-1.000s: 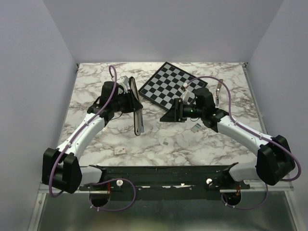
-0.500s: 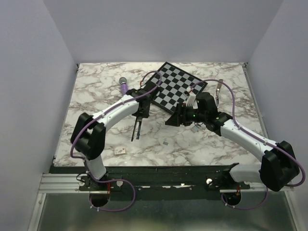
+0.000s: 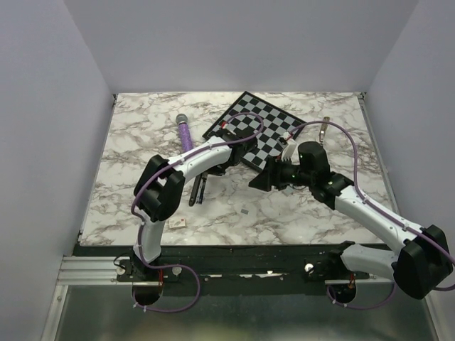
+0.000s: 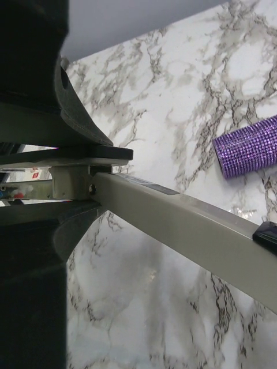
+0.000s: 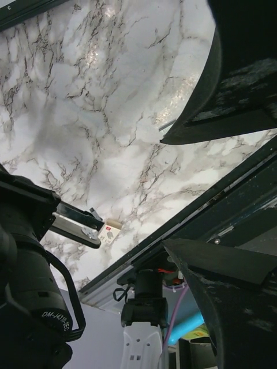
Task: Unload the staples from the stapler
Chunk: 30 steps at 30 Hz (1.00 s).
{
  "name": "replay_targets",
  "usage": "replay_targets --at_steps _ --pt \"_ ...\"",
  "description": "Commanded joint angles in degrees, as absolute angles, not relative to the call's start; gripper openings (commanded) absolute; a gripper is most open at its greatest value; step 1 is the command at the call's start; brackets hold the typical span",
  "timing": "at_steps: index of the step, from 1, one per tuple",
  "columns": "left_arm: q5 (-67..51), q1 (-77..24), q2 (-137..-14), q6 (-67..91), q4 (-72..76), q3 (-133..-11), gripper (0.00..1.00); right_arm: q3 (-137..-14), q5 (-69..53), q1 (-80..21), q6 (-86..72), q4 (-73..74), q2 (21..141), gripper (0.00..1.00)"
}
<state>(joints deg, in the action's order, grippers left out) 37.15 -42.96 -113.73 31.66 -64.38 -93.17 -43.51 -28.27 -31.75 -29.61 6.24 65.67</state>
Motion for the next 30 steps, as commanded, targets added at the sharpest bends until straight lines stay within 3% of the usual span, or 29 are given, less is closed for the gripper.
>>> replay_targets --at_steps 1,10,14,22,23,26,30 --pt "46.8 -44.4 -115.8 34.8 -72.0 -95.5 0.0 -42.5 -26.3 -31.7 -29.0 5.5 67.1 0.73" --pt "53.1 -45.4 -114.6 36.9 -76.9 -93.5 0.0 -45.5 -18.8 -31.7 -44.4 0.5 75.4 0.72" --pt "45.5 -44.9 -109.3 32.2 -69.5 -89.7 0.0 -43.2 -17.8 -31.6 -44.9 -2.1 72.2 0.7" --pt "2.7 -30.2 -92.7 25.0 -47.8 -79.3 0.0 -41.0 -20.4 -31.7 -41.6 -3.6 68.7 0.7" --pt "-9.4 -28.1 -91.1 25.0 -45.5 -78.0 0.0 -41.2 -21.2 -31.7 -41.3 -3.7 68.9 0.7" --pt "-27.4 -20.9 -86.1 28.1 -37.0 -72.8 0.0 -42.0 -25.2 -31.8 -40.3 -5.4 70.7 0.7" --pt "-41.3 -13.2 -81.8 33.9 -25.5 -66.5 0.0 -43.8 -32.0 -32.4 -37.6 -10.4 73.4 0.7"
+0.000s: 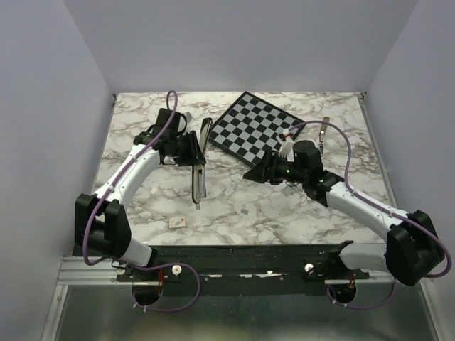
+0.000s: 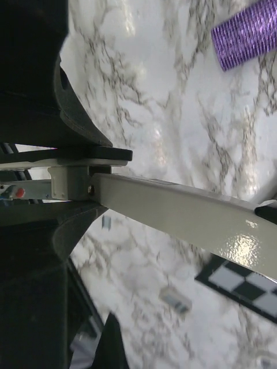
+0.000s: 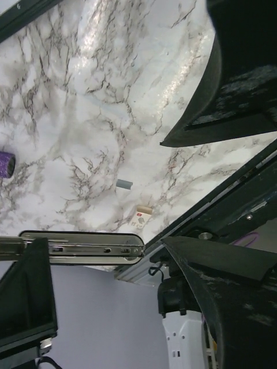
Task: Unload the staples from the stapler
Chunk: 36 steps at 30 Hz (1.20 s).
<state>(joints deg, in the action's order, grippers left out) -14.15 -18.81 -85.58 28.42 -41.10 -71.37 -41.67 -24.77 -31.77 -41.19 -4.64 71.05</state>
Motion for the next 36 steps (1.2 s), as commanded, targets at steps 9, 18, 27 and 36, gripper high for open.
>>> replay_targets --at_steps 9,18,27,36 --pt "-50.9 3.5 -75.9 66.7 24.4 -43.7 0.0 -62.4 -24.9 -42.1 -31.8 -4.7 85.1 0.71" --pt "-52.7 9.8 -81.7 64.6 32.1 -42.7 0.0 -81.4 -20.5 -47.3 -25.6 -0.2 104.7 0.7" --pt "-51.9 10.5 -83.2 59.3 28.1 -44.0 0.0 -91.5 -17.7 -49.8 -20.7 5.3 114.4 0.57" --pt "-47.4 11.2 -81.4 53.1 19.3 -43.8 0.0 -92.7 -15.8 -51.8 -19.2 4.1 117.5 0.11"
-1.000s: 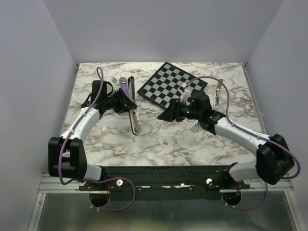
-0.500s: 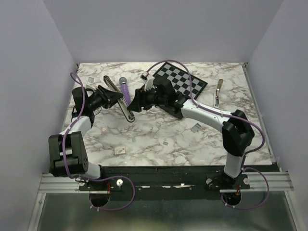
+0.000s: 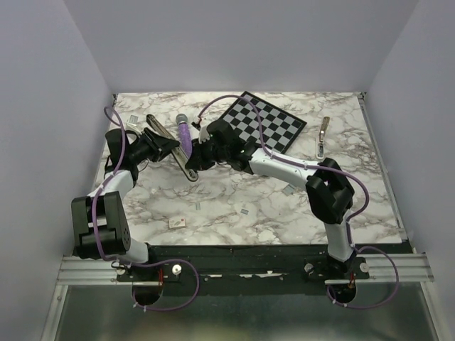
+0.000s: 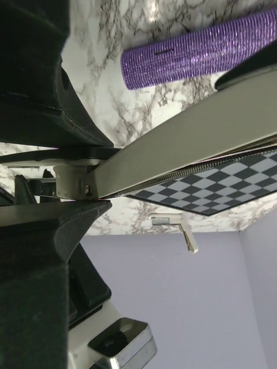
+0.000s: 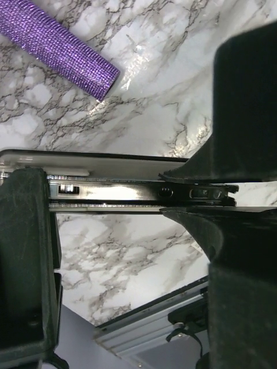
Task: Unload the staples from the stapler
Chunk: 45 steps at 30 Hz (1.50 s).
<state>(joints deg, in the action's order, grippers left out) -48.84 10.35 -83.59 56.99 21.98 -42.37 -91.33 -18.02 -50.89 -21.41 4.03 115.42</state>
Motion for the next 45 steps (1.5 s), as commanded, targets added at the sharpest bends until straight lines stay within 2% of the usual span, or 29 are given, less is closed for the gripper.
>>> replay_targets --at_steps 1,2,3,5,6,7,9,13,16,23,27,32,35,36,37,41,45 --pt "-47.2 11.6 -81.3 53.3 19.3 -43.2 0.02 -91.9 -15.5 -51.8 -18.8 3.0 117.4 0.05" --pt "-46.8 12.2 -81.1 53.7 19.3 -42.8 0.07 -91.6 -15.3 -51.9 -18.4 2.3 117.5 0.01" --pt "-46.6 12.6 -80.9 53.9 19.2 -42.5 0.21 -91.2 -15.3 -51.9 -17.1 1.7 117.3 0.01" --pt "-45.0 13.6 -80.2 52.9 18.3 -41.5 0.38 -91.2 -15.8 -51.9 -14.8 1.0 117.7 0.01" --pt "-43.5 13.9 -78.3 51.3 16.5 -41.5 0.56 -91.3 -16.3 -51.9 -11.9 1.1 117.8 0.01" --pt "-41.7 14.1 -77.2 49.7 11.0 -42.2 0.63 -91.3 -16.4 -51.9 -10.9 1.8 118.3 0.01" --pt "-36.9 14.0 -74.1 45.6 6.1 -43.0 0.74 -92.8 -16.4 -51.9 -7.9 3.8 119.1 0.01" --pt "-33.5 14.1 -70.1 46.8 0.1 -42.1 0.82 -93.4 -16.2 -51.8 -5.6 5.5 120.3 0.01" --pt "-28.2 14.0 -67.4 45.3 -7.0 -42.1 0.98 -94.7 -16.7 -51.9 -4.2 6.4 122.0 0.01" --pt "-12.6 14.1 -65.0 39.2 -18.5 -45.4 0.99 -99.0 -14.3 -52.3 -1.9 10.0 126.1 0.01" --pt "-10.2 14.2 -65.0 38.9 -19.6 -45.4 0.99 -99.2 -12.5 -53.3 -2.1 11.2 127.8 0.01" --pt "-8.8 14.2 -63.4 37.0 -15.7 -41.5 0.99 -100.3 -8.0 -54.4 -2.5 12.9 128.6 0.09" --pt "-10.1 14.2 -62.4 36.3 -13.7 -40.3 0.99 -99.8 -6.7 -54.7 -3.4 12.9 128.1 0.16" --pt "-11.0 14.2 -62.5 36.4 -13.4 -40.3 0.99 -99.8 -6.5 -54.8 -3.8 12.9 128.0 0.25" --pt "-12.1 14.2 -62.7 36.4 -13.1 -40.3 0.99 -99.8 -6.2 -54.8 -4.1 12.8 127.9 0.29" --pt "-10.9 14.2 -62.7 36.4 -13.8 -40.3 0.99 -99.8 -4.9 -54.8 -7.2 14.0 126.2 0.38" --pt "-11.0 14.2 -61.4 37.8 -13.1 -38.8 0.99 -97.7 -4.7 -54.8 -11.9 14.5 122.1 0.51"
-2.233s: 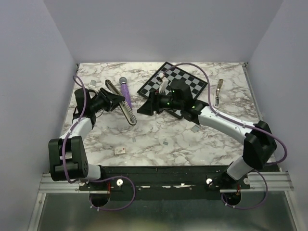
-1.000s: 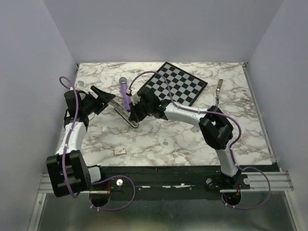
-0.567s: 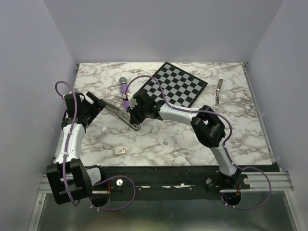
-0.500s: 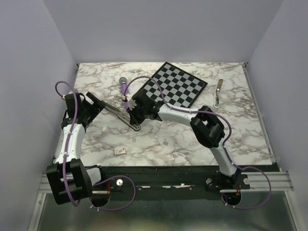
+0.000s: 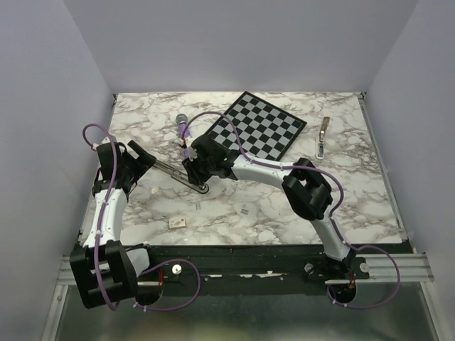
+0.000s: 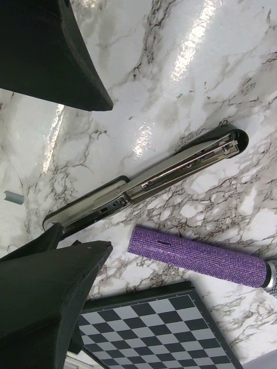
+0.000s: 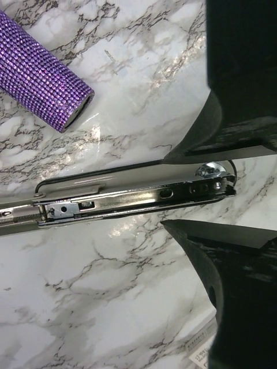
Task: Unload the staples from the stapler
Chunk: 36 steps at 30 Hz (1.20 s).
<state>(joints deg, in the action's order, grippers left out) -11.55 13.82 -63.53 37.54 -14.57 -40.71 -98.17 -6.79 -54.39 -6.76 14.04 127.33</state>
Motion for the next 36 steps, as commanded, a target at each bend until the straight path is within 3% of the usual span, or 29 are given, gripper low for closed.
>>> replay_targets --at_steps 1,8,14,17,18,19,27,36 --pt "-11.1 14.3 -61.1 38.1 -12.3 -38.2 0.99 -96.8 -4.6 -54.8 -12.8 14.6 119.5 0.52" --pt "-17.0 14.2 -60.4 36.6 -10.5 -38.1 0.99 -84.9 -0.9 -49.9 -21.6 20.9 104.9 0.59" --pt "-20.6 14.3 -58.4 38.1 -7.4 -35.3 0.99 -70.1 3.6 -40.4 -26.4 26.4 94.2 0.73" --pt "-21.1 14.2 -58.3 38.1 -7.1 -35.2 0.97 -63.9 8.4 -35.4 -27.9 28.6 89.7 0.84" --pt "-21.0 14.1 -58.1 38.1 -7.3 -35.4 0.95 -62.7 8.4 -32.0 -28.8 29.0 89.0 0.96" --pt "-20.9 14.1 -58.1 38.1 -7.4 -35.5 0.95 -61.4 8.1 -30.3 -30.1 29.2 88.1 1.0" --pt "-21.6 12.2 -57.5 38.1 -7.0 -34.9 0.96 -57.8 6.1 -17.8 -27.5 27.8 92.5 0.99" --pt "-21.8 10.5 -56.3 36.6 -7.1 -35.4 0.96 -59.2 1.3 -16.8 -23.7 26.8 96.9 0.95"
